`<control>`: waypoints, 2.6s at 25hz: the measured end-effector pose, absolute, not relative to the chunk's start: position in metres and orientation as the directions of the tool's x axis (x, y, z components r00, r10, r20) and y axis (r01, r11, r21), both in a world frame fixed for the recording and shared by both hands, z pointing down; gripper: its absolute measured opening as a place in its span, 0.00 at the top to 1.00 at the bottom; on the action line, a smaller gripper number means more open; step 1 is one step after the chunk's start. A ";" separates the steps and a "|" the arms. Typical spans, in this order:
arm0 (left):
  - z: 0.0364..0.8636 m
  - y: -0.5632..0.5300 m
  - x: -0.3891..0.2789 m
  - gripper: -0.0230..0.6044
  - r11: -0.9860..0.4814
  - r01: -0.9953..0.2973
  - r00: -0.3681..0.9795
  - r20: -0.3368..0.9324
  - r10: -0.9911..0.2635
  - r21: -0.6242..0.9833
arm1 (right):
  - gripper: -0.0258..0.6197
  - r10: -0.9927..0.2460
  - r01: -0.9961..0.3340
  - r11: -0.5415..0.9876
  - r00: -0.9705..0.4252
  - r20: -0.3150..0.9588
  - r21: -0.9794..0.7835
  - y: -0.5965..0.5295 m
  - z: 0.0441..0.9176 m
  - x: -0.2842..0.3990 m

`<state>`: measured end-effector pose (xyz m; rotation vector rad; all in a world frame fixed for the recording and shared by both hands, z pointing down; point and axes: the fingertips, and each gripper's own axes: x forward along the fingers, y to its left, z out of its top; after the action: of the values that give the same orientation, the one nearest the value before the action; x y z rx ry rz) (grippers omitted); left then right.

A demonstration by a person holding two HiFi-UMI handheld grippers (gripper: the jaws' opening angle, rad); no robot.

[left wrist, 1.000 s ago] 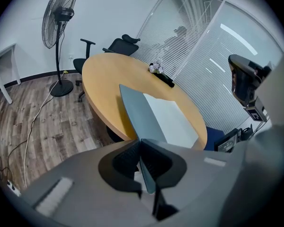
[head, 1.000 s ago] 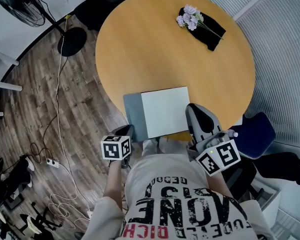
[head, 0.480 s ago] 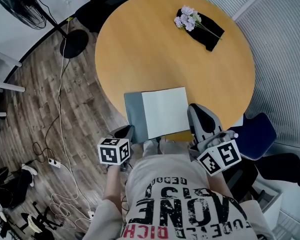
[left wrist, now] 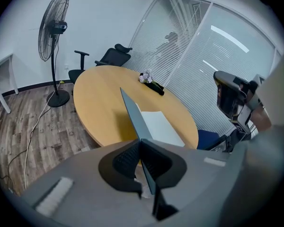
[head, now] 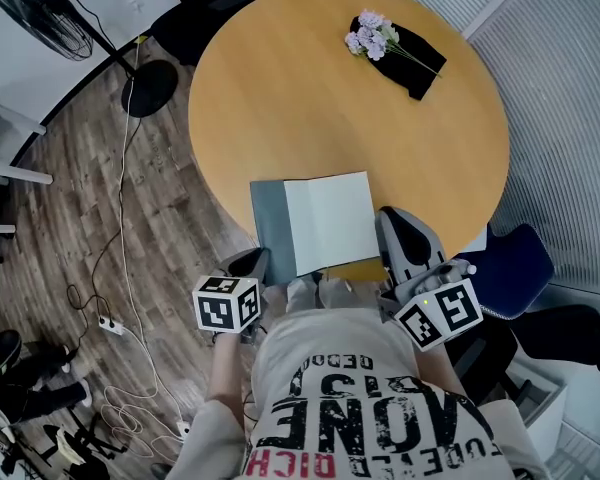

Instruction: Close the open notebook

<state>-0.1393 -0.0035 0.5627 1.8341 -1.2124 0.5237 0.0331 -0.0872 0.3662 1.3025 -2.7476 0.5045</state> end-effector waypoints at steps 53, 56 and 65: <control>0.507 -0.020 -0.063 0.93 -0.269 -0.864 0.500 0.653 -0.569 0.426 | 0.94 -0.748 -0.755 0.587 -0.644 0.161 -0.293 -0.085 0.363 0.082; 0.506 -0.020 -0.059 0.93 -0.267 -0.866 0.496 0.652 -0.573 0.424 | 0.94 -0.748 -0.753 0.589 -0.645 0.157 -0.293 -0.085 0.362 0.087; 0.503 -0.023 -0.046 0.93 -0.266 -0.869 0.490 0.649 -0.581 0.418 | 0.94 -0.747 -0.750 0.593 -0.648 0.149 -0.293 -0.087 0.361 0.101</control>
<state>-0.0456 -0.0227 0.5029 1.9715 -1.1949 0.4776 0.1007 -0.0867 0.3609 1.3127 -2.7940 0.5216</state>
